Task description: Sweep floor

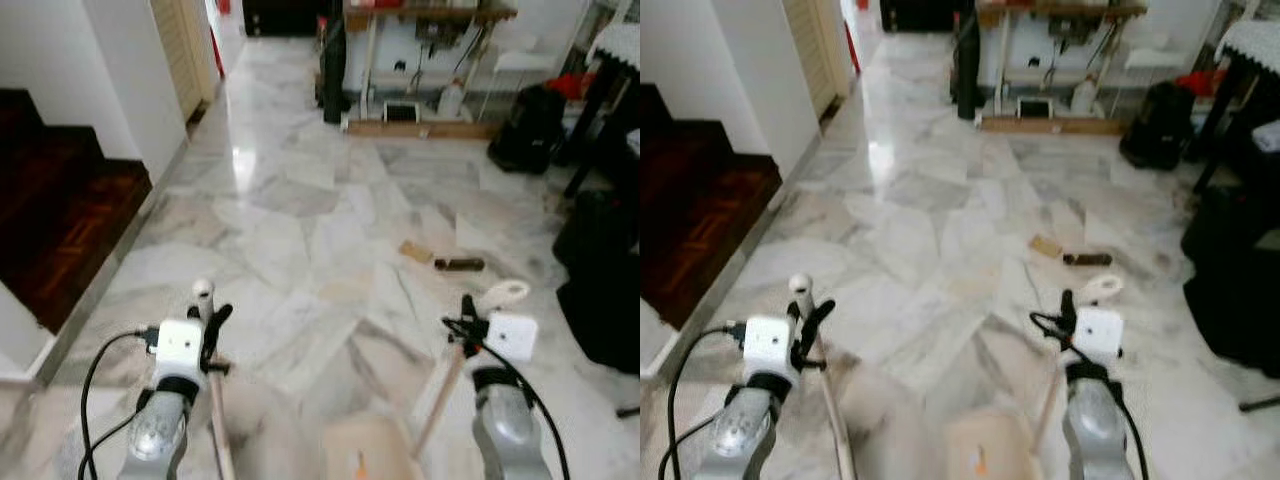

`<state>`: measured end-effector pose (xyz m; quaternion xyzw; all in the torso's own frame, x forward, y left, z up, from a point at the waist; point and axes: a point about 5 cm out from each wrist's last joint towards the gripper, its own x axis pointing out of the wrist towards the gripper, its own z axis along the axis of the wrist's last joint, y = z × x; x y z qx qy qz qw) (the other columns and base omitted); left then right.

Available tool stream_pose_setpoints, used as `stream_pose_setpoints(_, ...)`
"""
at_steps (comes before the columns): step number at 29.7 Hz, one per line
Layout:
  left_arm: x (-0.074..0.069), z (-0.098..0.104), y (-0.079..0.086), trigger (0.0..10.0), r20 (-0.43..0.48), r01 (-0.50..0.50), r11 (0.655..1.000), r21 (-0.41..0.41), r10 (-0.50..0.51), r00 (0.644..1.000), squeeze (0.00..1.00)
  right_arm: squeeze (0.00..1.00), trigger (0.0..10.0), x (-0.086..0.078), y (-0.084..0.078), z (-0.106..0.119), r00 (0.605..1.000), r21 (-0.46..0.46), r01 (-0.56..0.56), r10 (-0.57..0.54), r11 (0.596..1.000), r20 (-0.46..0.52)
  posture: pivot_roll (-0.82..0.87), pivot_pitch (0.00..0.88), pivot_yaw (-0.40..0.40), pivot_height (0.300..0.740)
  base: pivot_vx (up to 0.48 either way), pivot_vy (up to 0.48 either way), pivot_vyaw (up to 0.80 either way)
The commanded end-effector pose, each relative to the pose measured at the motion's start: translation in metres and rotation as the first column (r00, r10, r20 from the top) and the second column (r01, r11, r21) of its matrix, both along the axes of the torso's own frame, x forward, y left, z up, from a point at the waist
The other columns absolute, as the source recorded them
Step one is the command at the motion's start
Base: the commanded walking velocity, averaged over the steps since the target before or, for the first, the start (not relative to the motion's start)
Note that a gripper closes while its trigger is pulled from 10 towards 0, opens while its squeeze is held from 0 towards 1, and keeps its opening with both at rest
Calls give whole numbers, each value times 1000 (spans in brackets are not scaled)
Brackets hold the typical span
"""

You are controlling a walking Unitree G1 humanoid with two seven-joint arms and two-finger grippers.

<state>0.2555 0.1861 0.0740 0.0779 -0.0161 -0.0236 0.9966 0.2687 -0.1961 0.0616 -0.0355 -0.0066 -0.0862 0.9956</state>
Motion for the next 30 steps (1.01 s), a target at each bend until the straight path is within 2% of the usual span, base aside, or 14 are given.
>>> stream_pose_setpoints(1,2,6,4,10000,32,-8,1000,17,7,999,0,0,10000,7,10,9,999,20,-21,20,1000,41,57,10,-17,740,352,0,0)
stream_pose_setpoints(8,5,7,4,10000,42,-30,999,15,29,999,0,0,10000,9,8,10,999,24,-13,12,1000,45,57,22,-26,740,356,0,0)
stream_pose_setpoints(12,7,8,3,10000,51,-9,997,80,5,999,0,0,10000,10,8,11,999,23,-7,6,1000,48,55,29,-28,740,355,0,0)
stream_pose_setpoints(30,8,9,4,10000,59,-25,997,73,21,998,0,0,10000,13,12,12,999,31,-12,11,999,51,56,58,-26,740,355,0,0)
